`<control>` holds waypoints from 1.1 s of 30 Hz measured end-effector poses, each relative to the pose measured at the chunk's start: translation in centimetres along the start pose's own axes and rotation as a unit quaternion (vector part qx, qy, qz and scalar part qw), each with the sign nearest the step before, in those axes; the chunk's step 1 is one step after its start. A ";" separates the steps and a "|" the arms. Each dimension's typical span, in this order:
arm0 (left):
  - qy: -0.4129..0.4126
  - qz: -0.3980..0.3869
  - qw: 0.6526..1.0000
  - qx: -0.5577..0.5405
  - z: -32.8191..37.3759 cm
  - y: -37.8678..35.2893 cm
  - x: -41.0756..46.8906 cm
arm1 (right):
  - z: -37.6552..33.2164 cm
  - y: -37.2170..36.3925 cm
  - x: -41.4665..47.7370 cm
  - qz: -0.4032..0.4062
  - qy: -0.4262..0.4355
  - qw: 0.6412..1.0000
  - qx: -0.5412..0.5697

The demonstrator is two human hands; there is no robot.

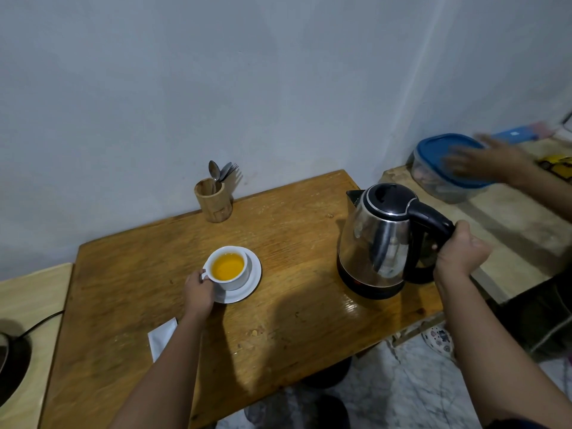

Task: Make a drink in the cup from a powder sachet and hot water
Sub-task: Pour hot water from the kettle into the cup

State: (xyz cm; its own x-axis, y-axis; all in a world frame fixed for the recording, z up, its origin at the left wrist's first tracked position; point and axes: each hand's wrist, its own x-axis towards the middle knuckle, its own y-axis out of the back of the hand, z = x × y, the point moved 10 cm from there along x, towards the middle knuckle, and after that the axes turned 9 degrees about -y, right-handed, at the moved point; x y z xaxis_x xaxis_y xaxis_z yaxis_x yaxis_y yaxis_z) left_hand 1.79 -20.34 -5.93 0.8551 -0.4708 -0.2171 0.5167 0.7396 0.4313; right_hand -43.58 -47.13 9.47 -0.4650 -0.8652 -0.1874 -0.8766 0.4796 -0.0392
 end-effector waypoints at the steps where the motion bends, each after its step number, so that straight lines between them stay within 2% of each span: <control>1: 0.003 -0.001 1.000 0.000 0.0 0.0 0.0 | 0.1 0.2 0.1 0.012 -0.010 1.000 0.002; 8: 0.002 -0.003 1.000 -0.003 0.3 0.1 -0.2 | 2.7 2.0 0.9 0.026 -0.051 0.998 0.040; 20: 0.004 0.001 1.000 0.001 0.4 0.1 -0.4 | 3.7 2.2 1.1 0.011 -0.050 0.998 0.048; 29: -0.013 -0.006 1.000 -0.003 0.5 0.0 -0.3 | 3.2 2.5 0.4 0.007 0.033 0.998 -0.057; 33: -0.009 -0.010 1.000 0.001 0.3 0.0 -0.1 | 1.6 1.9 -0.8 -0.026 0.107 0.990 -0.090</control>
State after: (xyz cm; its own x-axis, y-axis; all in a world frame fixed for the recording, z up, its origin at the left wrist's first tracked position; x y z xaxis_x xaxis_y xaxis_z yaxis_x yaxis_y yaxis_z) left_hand 1.67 -20.47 -5.61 0.8436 -0.4939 -0.2106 0.5338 0.7292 0.4282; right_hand -44.65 -45.29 7.94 -0.4172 -0.9085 0.0237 -0.8989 0.4164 0.1361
